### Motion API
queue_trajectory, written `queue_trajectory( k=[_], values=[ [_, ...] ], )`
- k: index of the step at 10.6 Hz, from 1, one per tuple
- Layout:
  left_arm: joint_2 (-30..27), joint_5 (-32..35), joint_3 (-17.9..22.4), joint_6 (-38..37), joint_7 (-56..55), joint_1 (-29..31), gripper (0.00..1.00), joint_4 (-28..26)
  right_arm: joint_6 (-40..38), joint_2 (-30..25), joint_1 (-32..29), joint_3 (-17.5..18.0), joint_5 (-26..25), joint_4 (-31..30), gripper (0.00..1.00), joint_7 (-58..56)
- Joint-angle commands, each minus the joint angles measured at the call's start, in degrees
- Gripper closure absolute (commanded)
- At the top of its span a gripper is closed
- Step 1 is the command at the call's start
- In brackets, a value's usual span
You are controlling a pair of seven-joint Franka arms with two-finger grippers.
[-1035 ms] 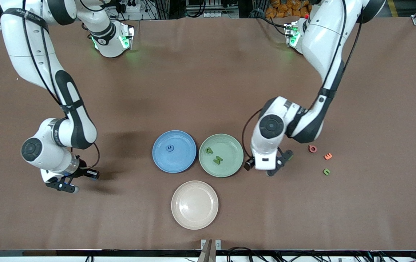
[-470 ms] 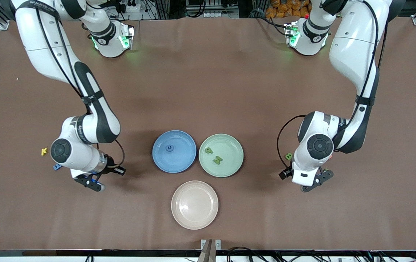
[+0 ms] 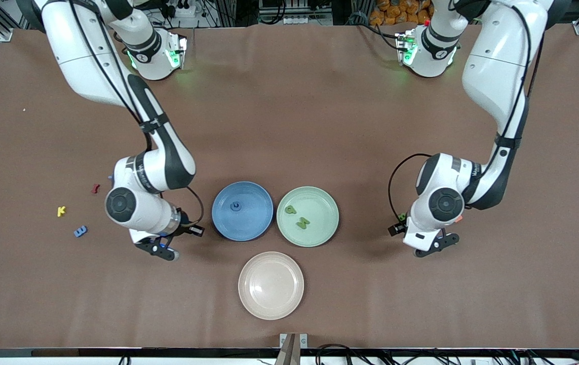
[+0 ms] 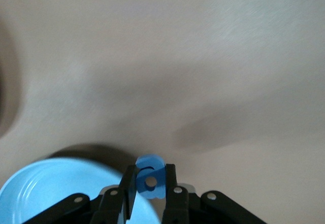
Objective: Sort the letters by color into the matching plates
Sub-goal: 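Drop the blue a on the blue plate while the left gripper reaches B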
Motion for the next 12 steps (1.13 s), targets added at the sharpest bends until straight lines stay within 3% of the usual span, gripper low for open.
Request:
queue_trajectory(
  k=[1, 8, 12],
  values=[
    [-2.8, 0.1, -4.6, -0.4, 2.2, 4.0, 0.00, -2.7, -0.9, -0.2, 3.9, -0.1, -1.0, 0.0, 0.86, 4.2],
    [-1.1, 0.0, -4.5, -0.4, 0.4, 3.6, 0.00, -3.6, -0.6, 0.4, 7.7, 4.5, -4.9, 0.0, 0.86, 11.6],
    [-1.1, -0.1, -4.5, -0.4, -22.0, 4.1, 0.00, -3.9, -0.2, 0.7, 10.1, 4.9, -4.9, 0.0, 0.86, 13.0]
  ],
)
